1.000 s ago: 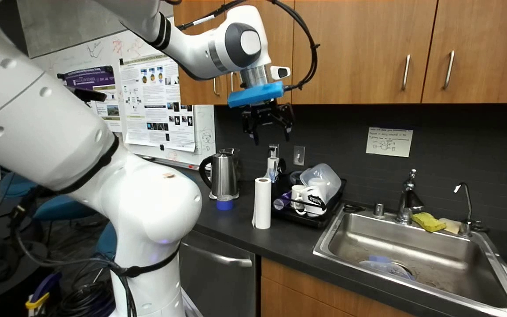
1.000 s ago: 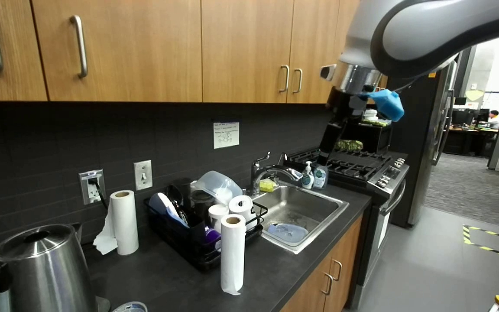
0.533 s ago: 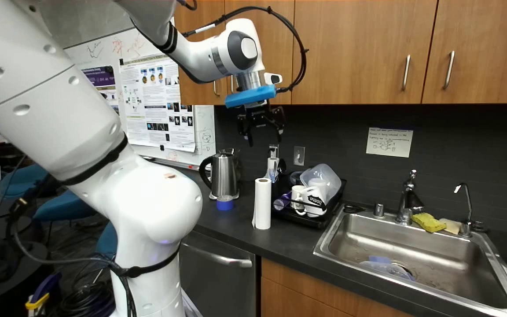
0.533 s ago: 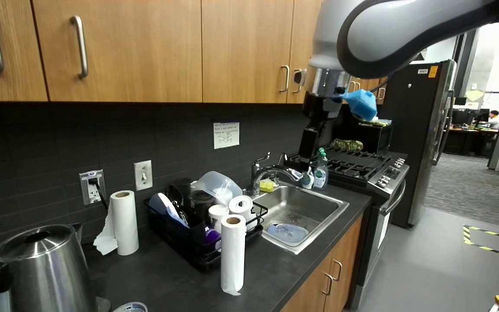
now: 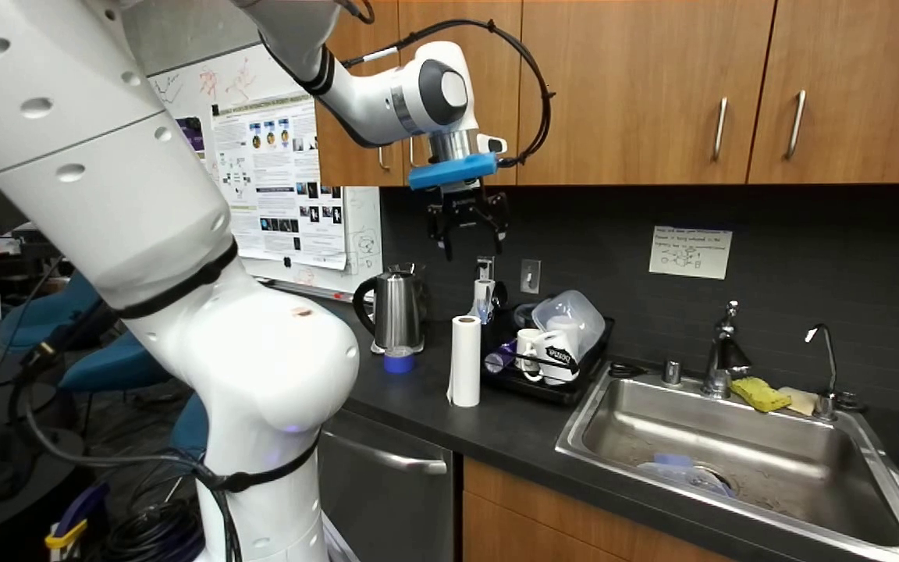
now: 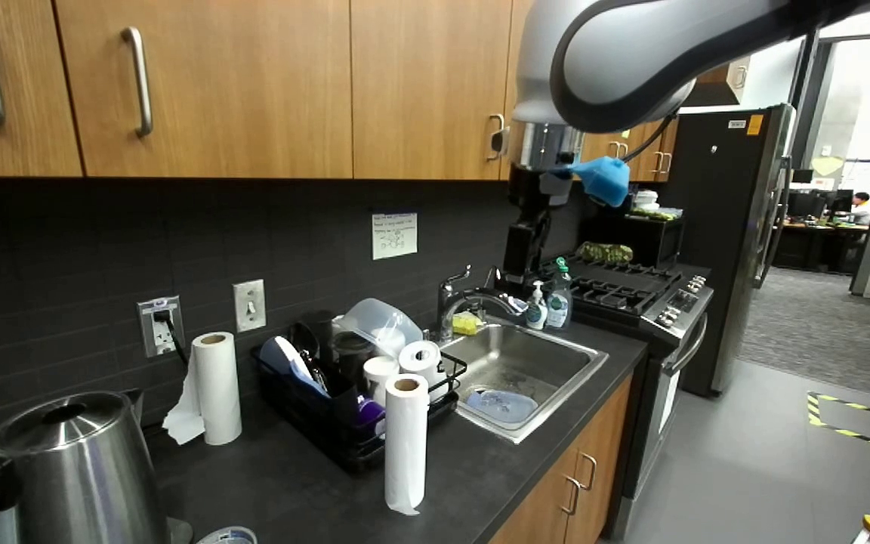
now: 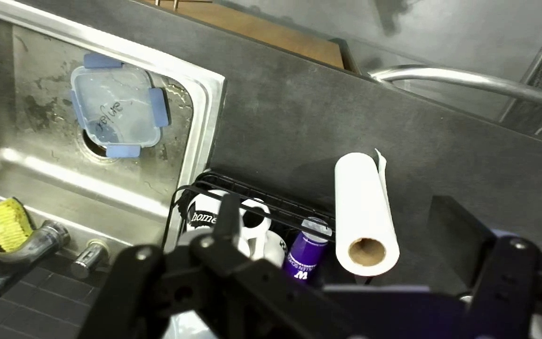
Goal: Put the toilet paper closer to the edge in a lying position
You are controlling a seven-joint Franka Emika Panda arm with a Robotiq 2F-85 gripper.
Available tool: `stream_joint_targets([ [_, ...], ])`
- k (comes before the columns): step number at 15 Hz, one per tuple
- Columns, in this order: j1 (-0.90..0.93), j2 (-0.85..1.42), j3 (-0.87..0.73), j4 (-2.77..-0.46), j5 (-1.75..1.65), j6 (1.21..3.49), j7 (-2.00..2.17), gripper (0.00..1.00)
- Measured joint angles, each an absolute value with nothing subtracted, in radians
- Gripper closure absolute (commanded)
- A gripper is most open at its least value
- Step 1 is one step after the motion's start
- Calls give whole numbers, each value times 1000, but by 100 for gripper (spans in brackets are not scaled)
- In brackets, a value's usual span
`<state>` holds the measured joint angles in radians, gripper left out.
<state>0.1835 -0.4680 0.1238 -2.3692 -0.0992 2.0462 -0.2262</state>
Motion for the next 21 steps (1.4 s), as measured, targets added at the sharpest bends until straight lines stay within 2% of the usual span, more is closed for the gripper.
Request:
stream_joint_targets([
  [21, 204, -34, 259, -2037, -164, 1946, -62, 0],
])
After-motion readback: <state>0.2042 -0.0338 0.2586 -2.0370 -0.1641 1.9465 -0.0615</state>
